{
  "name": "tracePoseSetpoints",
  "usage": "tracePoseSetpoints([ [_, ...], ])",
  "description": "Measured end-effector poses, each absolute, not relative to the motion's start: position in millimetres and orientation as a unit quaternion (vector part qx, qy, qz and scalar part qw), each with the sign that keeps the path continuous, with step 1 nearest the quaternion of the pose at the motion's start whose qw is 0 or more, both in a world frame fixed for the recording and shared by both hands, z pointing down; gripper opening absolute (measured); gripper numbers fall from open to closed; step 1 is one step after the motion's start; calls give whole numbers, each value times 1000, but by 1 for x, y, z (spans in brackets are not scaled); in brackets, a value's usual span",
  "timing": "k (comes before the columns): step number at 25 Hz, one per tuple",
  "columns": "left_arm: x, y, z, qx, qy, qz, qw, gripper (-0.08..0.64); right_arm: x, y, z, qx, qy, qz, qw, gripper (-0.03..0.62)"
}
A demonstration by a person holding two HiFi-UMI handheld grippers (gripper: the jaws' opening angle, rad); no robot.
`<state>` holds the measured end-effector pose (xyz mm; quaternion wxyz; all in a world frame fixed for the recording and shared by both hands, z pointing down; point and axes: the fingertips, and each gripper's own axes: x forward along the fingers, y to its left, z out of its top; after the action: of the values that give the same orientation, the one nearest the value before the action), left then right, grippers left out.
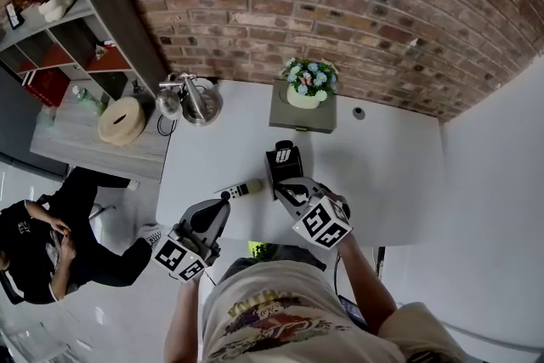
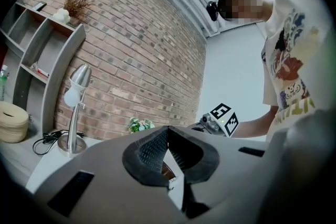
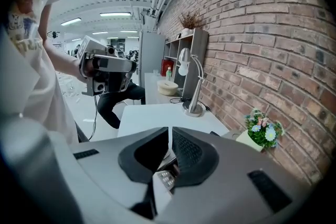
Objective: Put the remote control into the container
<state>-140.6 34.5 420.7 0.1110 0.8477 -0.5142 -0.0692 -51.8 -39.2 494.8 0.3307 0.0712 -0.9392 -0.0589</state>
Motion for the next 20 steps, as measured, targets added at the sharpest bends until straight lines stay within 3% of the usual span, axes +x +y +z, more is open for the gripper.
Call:
tracePoseSetpoints([
  [20, -222, 115, 462, 745, -641, -80, 165, 6, -132, 13, 554, -99, -911, -92, 390, 34],
])
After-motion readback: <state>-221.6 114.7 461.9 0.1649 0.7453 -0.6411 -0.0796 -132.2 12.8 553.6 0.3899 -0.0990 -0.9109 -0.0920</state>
